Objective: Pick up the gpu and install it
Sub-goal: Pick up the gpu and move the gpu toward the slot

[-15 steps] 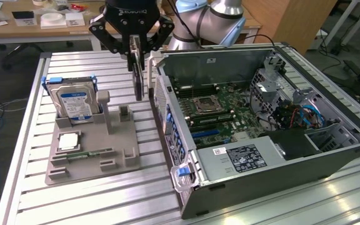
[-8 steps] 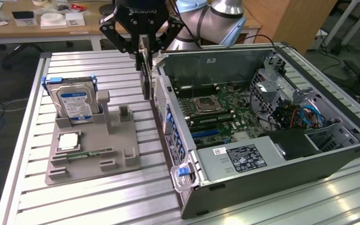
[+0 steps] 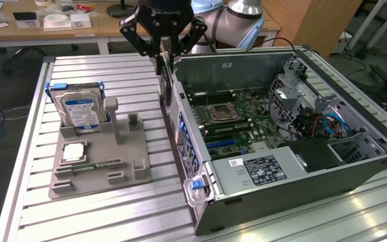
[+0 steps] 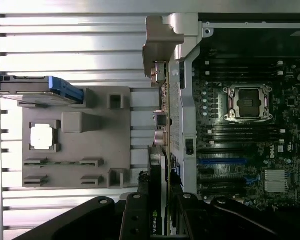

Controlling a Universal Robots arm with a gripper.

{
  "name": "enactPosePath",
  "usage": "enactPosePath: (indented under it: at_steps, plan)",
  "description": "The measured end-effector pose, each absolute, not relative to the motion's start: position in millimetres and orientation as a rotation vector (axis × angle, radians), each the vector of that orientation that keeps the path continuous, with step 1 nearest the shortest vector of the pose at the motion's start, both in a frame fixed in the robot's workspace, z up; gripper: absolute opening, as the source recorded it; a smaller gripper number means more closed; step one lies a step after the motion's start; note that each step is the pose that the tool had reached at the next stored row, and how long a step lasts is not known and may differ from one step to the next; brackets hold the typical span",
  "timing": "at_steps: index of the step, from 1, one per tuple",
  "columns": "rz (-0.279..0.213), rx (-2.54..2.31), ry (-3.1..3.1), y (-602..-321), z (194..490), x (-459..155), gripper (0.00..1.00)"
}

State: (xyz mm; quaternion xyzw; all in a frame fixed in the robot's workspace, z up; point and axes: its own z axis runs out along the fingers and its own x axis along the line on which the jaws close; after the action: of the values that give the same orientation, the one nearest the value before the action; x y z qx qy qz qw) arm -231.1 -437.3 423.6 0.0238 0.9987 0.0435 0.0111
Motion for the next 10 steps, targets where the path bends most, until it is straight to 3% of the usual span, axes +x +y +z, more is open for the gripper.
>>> enactPosePath:
  at_steps: [10]
  plan:
    - [0.136, 0.074, 3.116, -437.1, 423.6, -207.7, 0.26]
